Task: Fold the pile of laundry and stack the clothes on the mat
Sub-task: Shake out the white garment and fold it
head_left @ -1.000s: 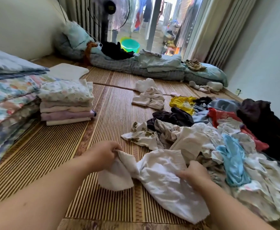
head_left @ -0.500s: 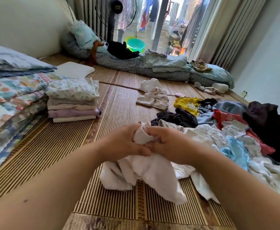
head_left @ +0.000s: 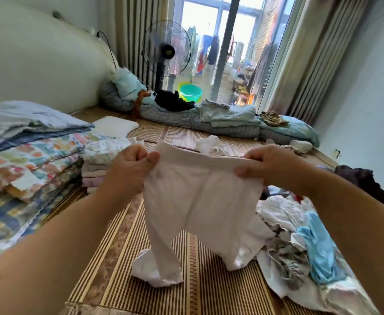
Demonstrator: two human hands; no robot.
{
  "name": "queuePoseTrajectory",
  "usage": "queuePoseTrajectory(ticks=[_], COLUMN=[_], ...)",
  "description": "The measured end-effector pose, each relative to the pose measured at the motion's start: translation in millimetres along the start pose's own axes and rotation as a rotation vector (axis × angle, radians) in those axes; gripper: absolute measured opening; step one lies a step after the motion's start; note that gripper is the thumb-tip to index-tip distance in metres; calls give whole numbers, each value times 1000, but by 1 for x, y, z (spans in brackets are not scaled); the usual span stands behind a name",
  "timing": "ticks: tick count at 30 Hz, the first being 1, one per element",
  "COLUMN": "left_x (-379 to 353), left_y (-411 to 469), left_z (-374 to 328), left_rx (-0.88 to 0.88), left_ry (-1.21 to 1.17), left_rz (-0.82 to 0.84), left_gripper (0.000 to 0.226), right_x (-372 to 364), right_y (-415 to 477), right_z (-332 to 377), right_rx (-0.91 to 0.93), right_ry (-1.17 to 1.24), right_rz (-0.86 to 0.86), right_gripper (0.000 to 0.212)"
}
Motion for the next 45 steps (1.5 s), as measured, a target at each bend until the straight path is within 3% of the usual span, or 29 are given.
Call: queuePoseTrajectory(ticks=[2, 5, 8, 14, 18, 21, 25, 30, 34, 38, 40, 43, 45], left_x=[-2, -15, -25, -31, -29, -35, -59, -93, -103, -107, -112, -105, -94], left_y=[17, 40, 56, 65, 65, 60, 43, 32, 29, 27, 24, 37, 45], left_z=[-25, -68, -109, -162, -179, -181, -179, -194, -208, -213, -210, -214, -212], left_rx=[21, 138, 163, 123, 111, 196, 339, 375, 291, 308, 299, 15, -116], left_ry=[44, -228, -243, 26, 219, 168, 75, -30, -27, 18, 79, 357, 493], left_rz=[22, 175, 308, 269, 165, 151, 273, 338, 378, 494, 548, 459, 411], left_gripper=[32, 12, 32, 22, 17, 9, 10, 8, 25, 47, 45, 25, 42], right_x=[32, 71, 99, 118, 126, 126, 94, 82, 84, 88, 87, 87, 91], right_y=[6, 11, 11, 5, -4, -7, -4, -6, -14, -12, -8, -4, -2], right_z=[16, 34, 39, 36, 40, 42, 55, 79, 91, 82, 78, 79, 78], right_rx=[28, 27, 14, -42, -6, -36, -170, -41, 73, 58, 52, 82, 96], right_ry=[157, 374, 500, 760, 752, 815, 1090, 1067, 981, 818, 747, 662, 679], right_rz=[-144, -285, -385, -314, -345, -396, -314, -306, -236, -278, -304, -303, -317], right_gripper=[16, 19, 22, 25, 21, 18, 10, 16, 32, 21, 12, 6, 18])
Point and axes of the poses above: each hand's wrist, its own y-axis towards the middle knuckle, its own x-axis out of the back of the hand, z = x × y, the point moved 6 cm from there along y, towards the middle knuckle, and after that the axes turned 3 degrees about -y, right-handed, at the moved point
